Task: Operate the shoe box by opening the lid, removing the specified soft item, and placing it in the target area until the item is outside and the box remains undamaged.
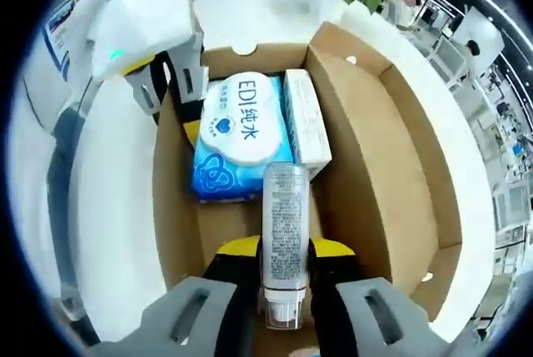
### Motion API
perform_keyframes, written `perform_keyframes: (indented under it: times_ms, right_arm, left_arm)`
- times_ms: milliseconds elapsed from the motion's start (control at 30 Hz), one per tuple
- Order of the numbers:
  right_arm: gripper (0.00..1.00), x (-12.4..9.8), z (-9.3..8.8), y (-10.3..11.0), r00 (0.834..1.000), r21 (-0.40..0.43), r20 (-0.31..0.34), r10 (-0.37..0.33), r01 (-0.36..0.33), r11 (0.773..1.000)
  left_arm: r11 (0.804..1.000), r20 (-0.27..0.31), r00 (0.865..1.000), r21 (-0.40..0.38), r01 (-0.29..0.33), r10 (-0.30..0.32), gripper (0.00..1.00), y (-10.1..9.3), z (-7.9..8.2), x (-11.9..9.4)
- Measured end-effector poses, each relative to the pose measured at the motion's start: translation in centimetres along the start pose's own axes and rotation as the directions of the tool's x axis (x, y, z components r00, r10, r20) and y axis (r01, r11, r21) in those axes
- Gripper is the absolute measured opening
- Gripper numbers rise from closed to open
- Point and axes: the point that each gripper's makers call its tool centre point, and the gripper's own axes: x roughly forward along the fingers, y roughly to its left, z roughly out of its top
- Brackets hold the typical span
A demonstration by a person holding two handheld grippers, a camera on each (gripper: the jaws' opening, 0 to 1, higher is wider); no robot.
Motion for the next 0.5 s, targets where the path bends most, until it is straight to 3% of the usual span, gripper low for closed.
perform_keyframes:
  times_ms: [500]
  right_arm:
    - [0.19, -4.3, 0.2, -0.1, 0.992, 0.128, 0.065, -0.111, 0.102, 0.986]
  left_arm:
    - [1.0, -0.002, 1.0, 0.008, 0.007, -0.007, 0.01, 0.0, -0.1, 0.0]
